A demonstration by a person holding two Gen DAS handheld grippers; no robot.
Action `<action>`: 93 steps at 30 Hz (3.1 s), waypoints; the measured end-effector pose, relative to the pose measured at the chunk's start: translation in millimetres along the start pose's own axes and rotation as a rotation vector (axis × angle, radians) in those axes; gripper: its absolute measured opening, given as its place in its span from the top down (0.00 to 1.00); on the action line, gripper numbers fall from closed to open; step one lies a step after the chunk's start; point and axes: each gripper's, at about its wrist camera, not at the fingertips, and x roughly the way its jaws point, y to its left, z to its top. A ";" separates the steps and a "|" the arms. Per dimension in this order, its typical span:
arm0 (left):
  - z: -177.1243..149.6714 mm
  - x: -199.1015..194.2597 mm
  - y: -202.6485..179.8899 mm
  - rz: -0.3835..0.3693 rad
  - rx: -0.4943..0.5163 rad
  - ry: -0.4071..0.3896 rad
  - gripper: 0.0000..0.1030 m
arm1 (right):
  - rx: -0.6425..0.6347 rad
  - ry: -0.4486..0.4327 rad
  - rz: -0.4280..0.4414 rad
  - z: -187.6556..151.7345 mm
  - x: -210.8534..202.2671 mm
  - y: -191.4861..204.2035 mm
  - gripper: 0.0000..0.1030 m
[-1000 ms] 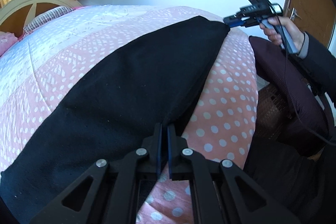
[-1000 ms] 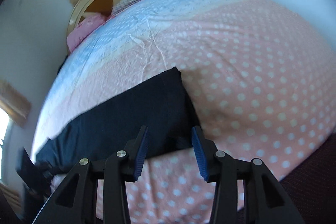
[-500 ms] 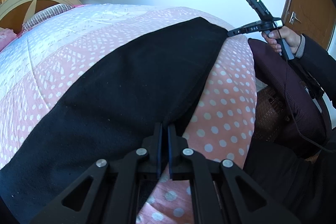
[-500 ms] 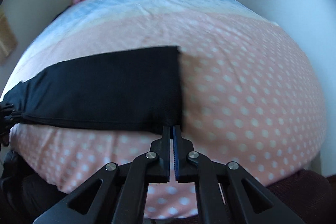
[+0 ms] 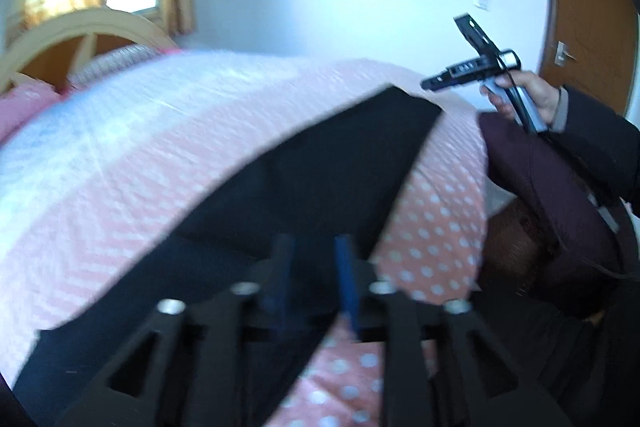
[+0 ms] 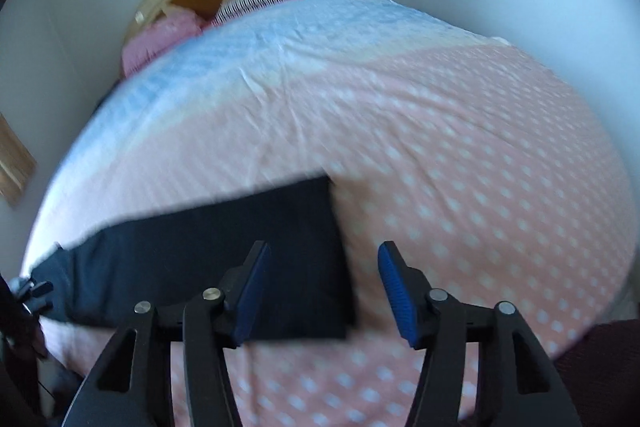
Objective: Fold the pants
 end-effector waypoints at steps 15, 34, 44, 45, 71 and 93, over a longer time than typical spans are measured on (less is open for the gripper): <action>-45.8 1.0 37.8 0.110 -0.118 0.117 0.40 | -0.001 0.026 -0.243 17.7 35.2 29.0 0.75; -129.3 -91.2 163.1 0.462 -0.384 0.153 0.31 | -0.789 0.204 0.266 -135.7 41.7 311.3 0.65; -145.2 -107.6 160.1 0.453 -0.368 0.129 0.31 | -0.771 0.160 0.388 -126.7 34.2 364.4 0.61; -145.5 -109.4 159.9 0.451 -0.369 0.127 0.31 | -0.775 0.231 0.363 -136.1 50.6 367.9 0.61; -187.7 -179.0 211.8 0.575 -0.479 0.045 0.25 | -0.863 0.389 0.549 -146.5 60.7 456.1 0.54; -202.6 -171.1 244.3 0.725 -0.640 0.137 0.00 | -0.338 0.454 0.606 -69.2 196.9 541.5 0.91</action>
